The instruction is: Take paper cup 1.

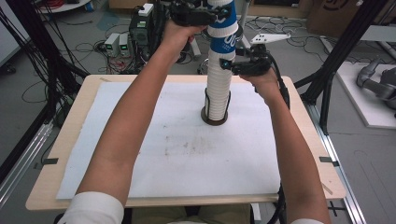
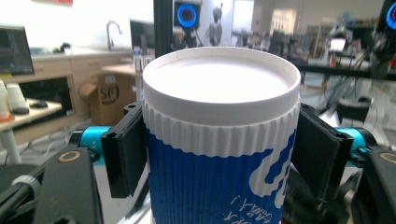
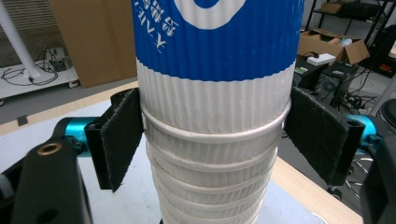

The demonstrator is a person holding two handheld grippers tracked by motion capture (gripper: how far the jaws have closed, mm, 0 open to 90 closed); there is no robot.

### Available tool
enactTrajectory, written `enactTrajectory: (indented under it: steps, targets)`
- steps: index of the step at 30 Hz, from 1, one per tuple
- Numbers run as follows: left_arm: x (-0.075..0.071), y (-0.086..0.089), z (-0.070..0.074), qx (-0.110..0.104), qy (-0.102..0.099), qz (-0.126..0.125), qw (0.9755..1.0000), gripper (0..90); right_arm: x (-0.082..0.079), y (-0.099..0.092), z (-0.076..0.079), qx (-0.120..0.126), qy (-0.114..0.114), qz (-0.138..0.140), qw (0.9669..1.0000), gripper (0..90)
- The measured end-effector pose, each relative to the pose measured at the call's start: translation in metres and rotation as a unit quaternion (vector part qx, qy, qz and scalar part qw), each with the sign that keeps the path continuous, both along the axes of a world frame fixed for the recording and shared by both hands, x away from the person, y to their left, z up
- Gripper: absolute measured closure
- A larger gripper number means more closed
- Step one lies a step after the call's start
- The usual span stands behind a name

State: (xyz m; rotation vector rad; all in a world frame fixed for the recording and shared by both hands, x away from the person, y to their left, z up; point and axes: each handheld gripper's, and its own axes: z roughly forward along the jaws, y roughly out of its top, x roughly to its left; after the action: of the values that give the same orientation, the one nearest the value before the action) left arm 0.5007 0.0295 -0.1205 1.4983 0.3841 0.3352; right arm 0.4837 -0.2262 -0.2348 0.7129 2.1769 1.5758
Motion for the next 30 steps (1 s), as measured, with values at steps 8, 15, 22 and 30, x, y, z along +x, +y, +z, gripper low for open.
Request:
enactTrajectory:
  steps: [8, 15, 22, 30]
  targets:
    - [-0.013, 0.028, 0.015, -0.013, -0.013, 0.013, 0.9997, 26.8, -0.002, -0.004, -0.002, 0.001, 0.004, -0.01, 0.9999, 17.6]
    - [-0.026, 0.068, -0.004, 0.016, -0.016, 0.01, 0.9997, 26.9, -0.012, -0.016, -0.012, -0.024, 0.021, -0.03, 0.9991, 17.0]
    - [-0.048, 0.116, -0.047, 0.045, 0.001, 0.02, 0.9988, 26.9, -0.037, -0.04, -0.021, -0.049, 0.02, -0.041, 0.9978, 17.1]
    - [-0.081, 0.163, -0.098, 0.076, 0.02, 0.033, 0.9964, 26.8, -0.071, -0.063, -0.038, -0.061, 0.025, -0.055, 0.9963, 17.2]
